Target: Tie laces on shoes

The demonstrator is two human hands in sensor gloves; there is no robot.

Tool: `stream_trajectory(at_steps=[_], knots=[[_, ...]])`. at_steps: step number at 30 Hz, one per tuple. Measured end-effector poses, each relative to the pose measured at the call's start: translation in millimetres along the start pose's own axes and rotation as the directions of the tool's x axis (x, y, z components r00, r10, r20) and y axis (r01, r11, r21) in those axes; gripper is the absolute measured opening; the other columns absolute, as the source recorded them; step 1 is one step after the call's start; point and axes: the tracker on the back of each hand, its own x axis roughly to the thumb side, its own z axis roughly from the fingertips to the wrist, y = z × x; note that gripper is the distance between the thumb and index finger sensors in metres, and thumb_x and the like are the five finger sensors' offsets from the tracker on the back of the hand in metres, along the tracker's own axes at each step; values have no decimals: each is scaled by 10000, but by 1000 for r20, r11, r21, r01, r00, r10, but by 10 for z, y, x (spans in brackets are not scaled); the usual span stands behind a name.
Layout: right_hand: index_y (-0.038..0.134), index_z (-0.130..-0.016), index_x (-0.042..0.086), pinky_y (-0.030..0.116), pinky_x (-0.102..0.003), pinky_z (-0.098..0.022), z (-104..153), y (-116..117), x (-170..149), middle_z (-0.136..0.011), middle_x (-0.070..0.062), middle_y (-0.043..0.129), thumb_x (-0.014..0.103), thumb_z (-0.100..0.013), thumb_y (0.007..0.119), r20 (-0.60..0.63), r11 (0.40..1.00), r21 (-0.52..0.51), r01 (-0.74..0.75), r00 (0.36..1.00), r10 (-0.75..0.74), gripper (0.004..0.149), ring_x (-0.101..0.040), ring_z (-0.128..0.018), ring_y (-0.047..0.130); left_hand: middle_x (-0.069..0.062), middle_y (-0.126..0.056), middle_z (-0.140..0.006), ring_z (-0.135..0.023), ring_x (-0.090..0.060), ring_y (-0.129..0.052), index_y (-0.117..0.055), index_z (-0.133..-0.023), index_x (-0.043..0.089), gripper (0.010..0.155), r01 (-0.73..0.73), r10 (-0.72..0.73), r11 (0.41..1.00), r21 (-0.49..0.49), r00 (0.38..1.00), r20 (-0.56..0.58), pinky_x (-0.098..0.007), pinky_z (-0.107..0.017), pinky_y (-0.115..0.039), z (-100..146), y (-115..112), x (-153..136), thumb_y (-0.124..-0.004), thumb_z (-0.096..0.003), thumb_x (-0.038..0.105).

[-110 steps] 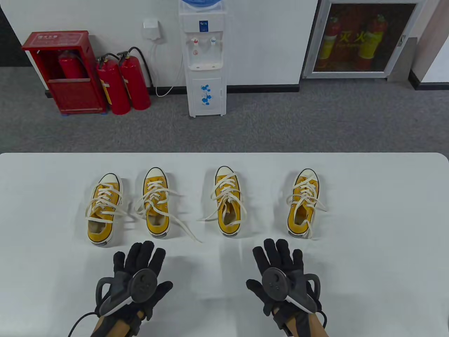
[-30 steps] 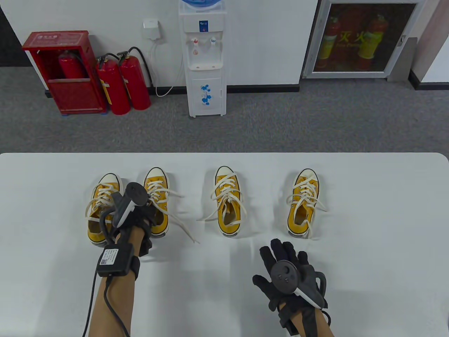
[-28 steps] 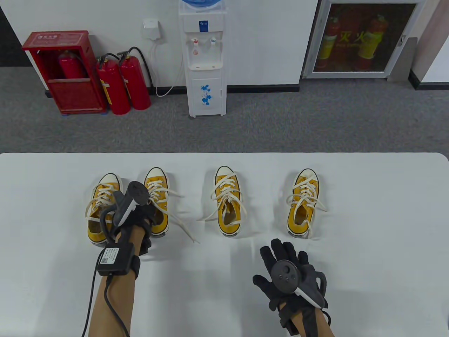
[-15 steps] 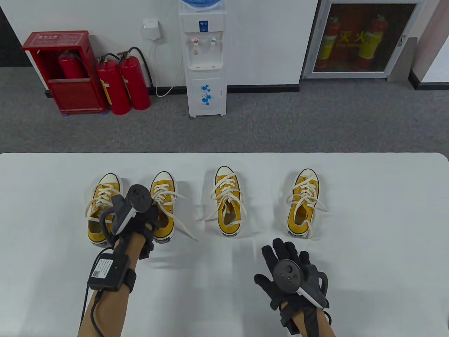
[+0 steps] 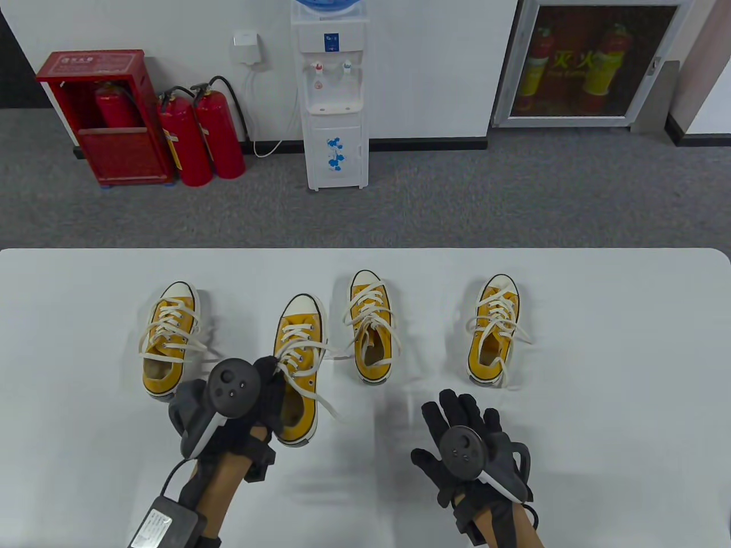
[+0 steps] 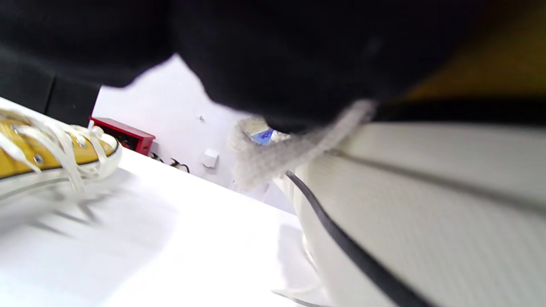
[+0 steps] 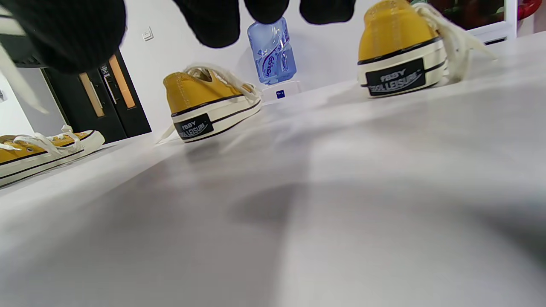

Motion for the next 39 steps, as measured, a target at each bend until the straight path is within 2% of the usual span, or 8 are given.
stream_trajectory(at_steps=[5,11,22,27,29,34,39], knots=[[469,-1093,271,255,-729,-735,-5,17,-16,-1179,-27,239,641,-399,713,-12,1000,3,-2,1000,2,824,-439,-1115,335,37,-1095,-381,-2,-39,-1058,-883,-852,180,486,-51,52,998,-25,998,30,-328,-102,-962,204,-213,72,-801,-473,472],[473,-1092,271,257,-729,-734,-1,9,-20,-1178,-27,241,639,-399,712,-17,1000,-7,1,1000,-1,820,-439,-1114,339,37,-1098,-388,-14,-42,-1072,-881,-854,180,487,-61,64,996,-66,997,45,-329,-108,-965,265,-558,-1,-801,-471,471],[478,-1092,270,266,-729,-733,-4,36,-12,-1178,-31,245,643,-399,703,-8,1000,0,-2,1000,2,818,-439,-1113,345,39,-1097,-406,-34,-48,-1084,-873,-861,181,491,125,-121,986,-109,992,48,-336,-122,-966,309,-1063,-138,-791,-472,470],[478,-1092,270,267,-728,-733,-2,45,-2,-1178,-31,244,643,-400,702,-5,1000,11,-10,1000,10,817,-440,-1113,344,43,-1092,-401,-28,-47,-1078,-874,-859,197,504,185,-181,982,-38,980,86,-336,-116,-963,386,-1108,-98,-780,-461,492],[476,-1092,269,268,-728,-733,-5,55,5,-1177,-32,243,643,-401,701,-3,1000,19,-16,1000,16,817,-441,-1112,344,49,-1084,-421,-43,-49,-1077,-854,-876,215,515,171,-164,980,-98,984,74,-338,-127,-961,369,-1104,-123,-771,-464,513],[475,-1092,271,268,-728,-732,-7,61,12,-1177,-32,242,642,-402,702,1,1000,22,-19,1000,19,816,-443,-1112,343,20,-1075,-486,-88,-92,-1071,-821,-926,227,564,94,-85,984,-152,994,63,-366,-159,-946,372,-1079,-190,-781,-458,540],[474,-1092,270,271,-727,-732,-6,63,14,-1177,-32,240,641,-403,702,2,1000,23,-17,1000,17,815,-441,-1111,347,-5,-1054,-629,-208,-138,-1074,-750,-993,258,603,10,5,964,-266,999,54,-405,-248,-924,375,-968,-236,-799,-457,531]])
